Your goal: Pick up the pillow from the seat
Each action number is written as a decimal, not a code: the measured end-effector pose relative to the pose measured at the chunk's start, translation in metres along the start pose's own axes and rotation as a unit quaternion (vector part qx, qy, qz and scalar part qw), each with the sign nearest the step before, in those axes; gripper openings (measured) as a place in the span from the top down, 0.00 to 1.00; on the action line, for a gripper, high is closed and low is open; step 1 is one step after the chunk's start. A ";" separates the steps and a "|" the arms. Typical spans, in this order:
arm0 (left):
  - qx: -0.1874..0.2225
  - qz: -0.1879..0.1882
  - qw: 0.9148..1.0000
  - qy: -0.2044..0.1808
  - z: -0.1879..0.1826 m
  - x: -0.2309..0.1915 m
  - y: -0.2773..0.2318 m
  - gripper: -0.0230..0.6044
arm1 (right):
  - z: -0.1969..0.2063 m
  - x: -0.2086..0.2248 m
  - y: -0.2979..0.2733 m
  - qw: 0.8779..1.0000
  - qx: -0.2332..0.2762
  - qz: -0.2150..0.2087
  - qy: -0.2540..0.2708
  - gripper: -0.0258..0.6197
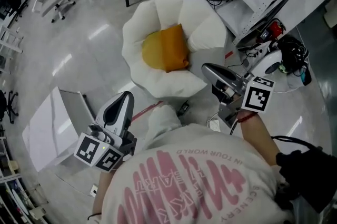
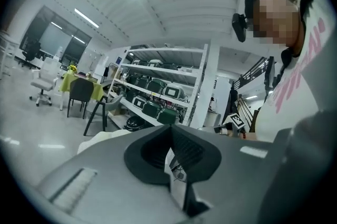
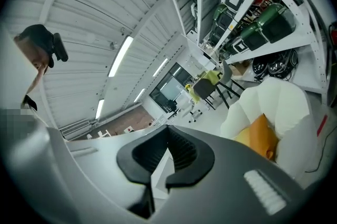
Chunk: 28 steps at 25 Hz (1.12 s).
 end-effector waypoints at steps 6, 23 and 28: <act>-0.006 0.045 0.999 0.028 0.011 -0.053 -0.058 0.94 | 0.012 0.049 -0.034 0.998 -0.019 0.050 -0.046 0.95; -0.187 0.171 0.967 -0.006 0.036 -0.237 -0.230 0.94 | -0.007 0.176 -0.162 0.973 -0.062 0.213 -0.068 0.95; -0.230 0.187 0.955 0.034 0.088 -0.268 -0.255 0.94 | 0.031 0.213 -0.170 0.955 -0.160 0.247 -0.021 0.94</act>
Point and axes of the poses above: the fingertips, and each gripper's own axes: y backward along the fingers, x to its right, z out of its underside, the point moved 5 cm from there along y, backward along the fingers, and after that the axes turned 4 degrees about y, right-handed, at the moved point
